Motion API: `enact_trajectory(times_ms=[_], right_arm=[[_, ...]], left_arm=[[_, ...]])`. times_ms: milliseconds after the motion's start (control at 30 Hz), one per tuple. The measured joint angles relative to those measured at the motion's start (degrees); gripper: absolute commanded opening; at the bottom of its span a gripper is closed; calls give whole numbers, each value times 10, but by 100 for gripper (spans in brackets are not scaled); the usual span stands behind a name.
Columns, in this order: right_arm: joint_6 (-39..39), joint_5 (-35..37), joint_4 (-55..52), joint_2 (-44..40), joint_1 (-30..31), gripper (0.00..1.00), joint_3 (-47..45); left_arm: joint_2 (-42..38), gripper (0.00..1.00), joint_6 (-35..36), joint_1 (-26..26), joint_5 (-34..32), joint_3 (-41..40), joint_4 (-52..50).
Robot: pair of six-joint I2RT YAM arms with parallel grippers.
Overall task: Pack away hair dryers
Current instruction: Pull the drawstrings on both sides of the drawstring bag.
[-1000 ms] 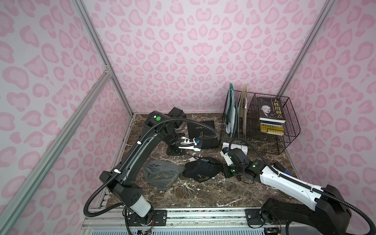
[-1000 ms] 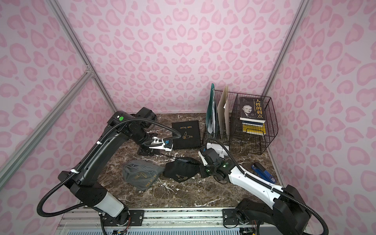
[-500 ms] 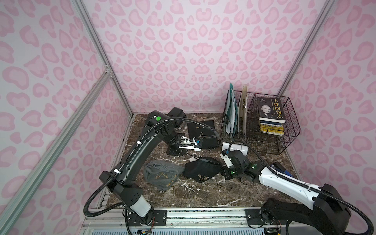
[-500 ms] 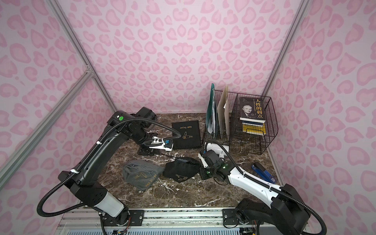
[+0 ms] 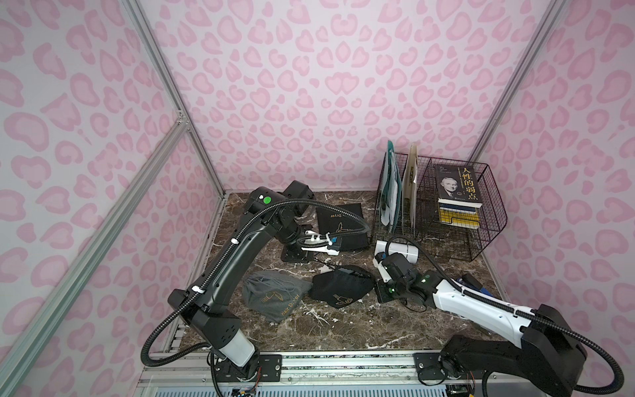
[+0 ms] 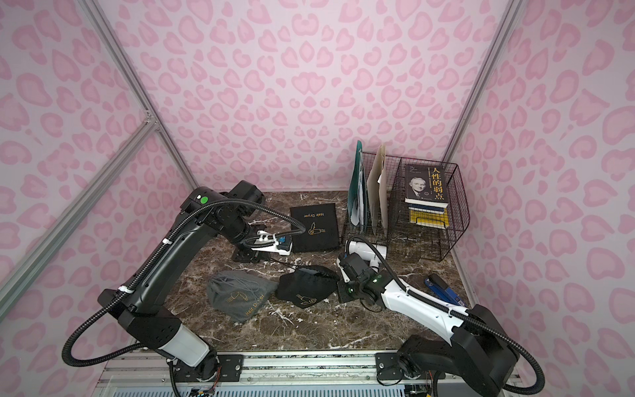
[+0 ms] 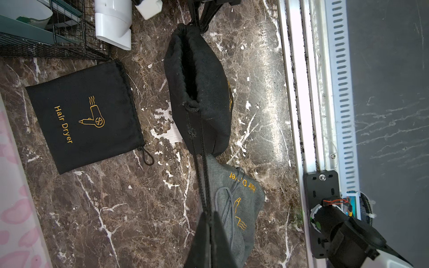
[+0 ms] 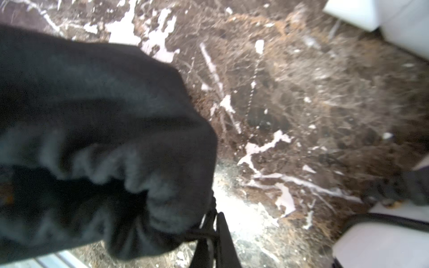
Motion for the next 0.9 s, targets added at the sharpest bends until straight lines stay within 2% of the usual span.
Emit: enact_trajectory(times_ms=[333,667,900], right_arm=[[66,94,-26,-48,2,0,0],[133,238,-9,-122,2,0,9],[167,318,18,-160,3,0,21]], left_arm=[[-30,2,-34,1,-8,-16,0],[-90,2,-152,3,-45,-45,62],[-131,2,-229,3,-117,-74,140]])
